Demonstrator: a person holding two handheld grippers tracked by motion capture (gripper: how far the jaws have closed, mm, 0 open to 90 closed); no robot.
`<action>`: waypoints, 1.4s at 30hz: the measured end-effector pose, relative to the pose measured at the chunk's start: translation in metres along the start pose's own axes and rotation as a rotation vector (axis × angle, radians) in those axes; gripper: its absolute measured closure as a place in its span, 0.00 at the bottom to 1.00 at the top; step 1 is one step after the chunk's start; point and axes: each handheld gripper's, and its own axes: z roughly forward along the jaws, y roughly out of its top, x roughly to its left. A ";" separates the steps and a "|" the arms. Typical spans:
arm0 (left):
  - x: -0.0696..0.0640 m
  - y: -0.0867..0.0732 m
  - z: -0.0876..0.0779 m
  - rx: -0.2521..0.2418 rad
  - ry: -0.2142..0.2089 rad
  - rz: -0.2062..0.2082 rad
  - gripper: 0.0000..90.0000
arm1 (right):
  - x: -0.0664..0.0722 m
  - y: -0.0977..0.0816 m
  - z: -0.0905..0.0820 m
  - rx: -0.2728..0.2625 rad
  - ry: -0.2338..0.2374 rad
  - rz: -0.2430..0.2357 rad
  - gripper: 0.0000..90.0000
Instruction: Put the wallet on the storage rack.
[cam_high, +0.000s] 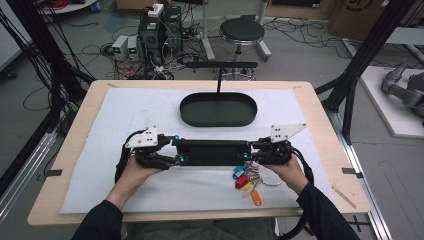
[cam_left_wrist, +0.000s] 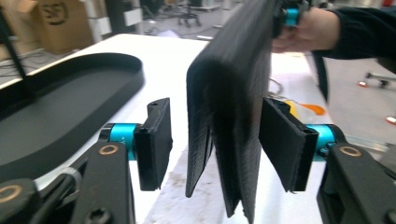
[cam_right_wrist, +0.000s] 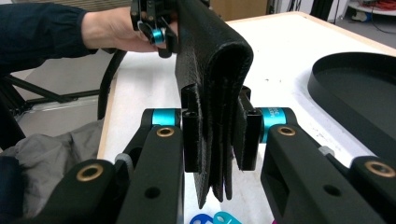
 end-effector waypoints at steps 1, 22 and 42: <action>-0.001 0.000 0.001 -0.002 -0.011 0.004 0.55 | 0.000 0.001 0.000 -0.003 0.003 -0.007 0.86; 0.005 0.012 0.004 -0.068 0.044 -0.024 0.84 | -0.012 -0.002 -0.031 -0.092 -0.317 0.050 0.43; 0.032 0.028 0.020 -0.054 0.241 -0.058 0.84 | -0.021 -0.020 -0.060 -0.063 -0.747 0.147 0.43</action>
